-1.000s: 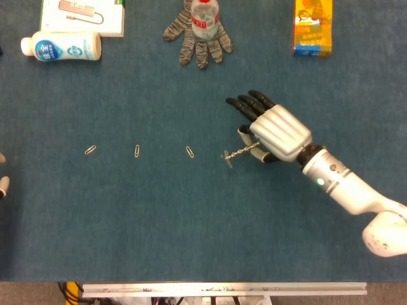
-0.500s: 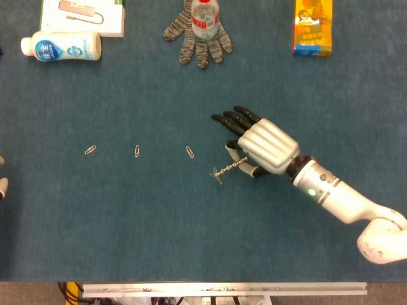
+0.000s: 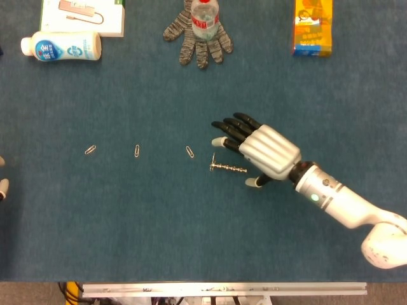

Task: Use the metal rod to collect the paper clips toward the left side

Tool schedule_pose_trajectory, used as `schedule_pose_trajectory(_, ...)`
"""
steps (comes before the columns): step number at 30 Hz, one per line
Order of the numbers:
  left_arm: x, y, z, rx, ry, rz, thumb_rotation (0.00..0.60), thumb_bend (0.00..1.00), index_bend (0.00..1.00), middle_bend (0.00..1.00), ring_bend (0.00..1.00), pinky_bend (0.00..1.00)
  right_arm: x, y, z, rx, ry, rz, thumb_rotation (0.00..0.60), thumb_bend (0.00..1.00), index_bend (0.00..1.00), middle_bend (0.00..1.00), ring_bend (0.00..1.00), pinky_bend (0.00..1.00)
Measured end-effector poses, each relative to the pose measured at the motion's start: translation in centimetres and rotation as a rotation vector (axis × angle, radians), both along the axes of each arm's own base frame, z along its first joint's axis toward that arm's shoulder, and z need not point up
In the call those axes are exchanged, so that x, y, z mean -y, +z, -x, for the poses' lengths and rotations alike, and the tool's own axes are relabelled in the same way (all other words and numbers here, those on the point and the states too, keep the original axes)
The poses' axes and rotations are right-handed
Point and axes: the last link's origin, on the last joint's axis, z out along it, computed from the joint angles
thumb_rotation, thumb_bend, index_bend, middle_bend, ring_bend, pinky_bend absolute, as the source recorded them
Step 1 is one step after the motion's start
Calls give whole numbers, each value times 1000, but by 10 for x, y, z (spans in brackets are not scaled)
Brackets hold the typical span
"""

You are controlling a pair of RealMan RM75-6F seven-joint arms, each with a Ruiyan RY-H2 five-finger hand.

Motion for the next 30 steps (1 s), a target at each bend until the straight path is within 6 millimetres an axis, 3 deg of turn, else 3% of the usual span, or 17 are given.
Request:
schedule_pose_trajectory(10, -6, 3, -15, 11, -59, -21, 600, 293, 426, 277, 272, 337, 12, 44, 18, 25, -56, 125, 600, 0, 201, 48, 0, 0)
schedule_pose_trajectory(14, -11, 5, -28, 32, -103, -25, 600, 292, 419, 156, 151, 281, 18, 69, 29, 29, -88, 198, 600, 0, 201, 48, 0, 0)
schedule_pose_trajectory(19, -21, 7, -51, 68, -181, -16, 600, 293, 405, 43, 33, 172, 23, 103, 49, 20, -137, 304, 600, 0, 202, 48, 0, 0)
schedule_pose_trajectory(30, -42, -3, -112, 230, -418, 46, 600, 293, 398, 29, 0, 84, 19, 166, 105, -62, -265, 493, 600, 0, 235, 50, 0, 0)
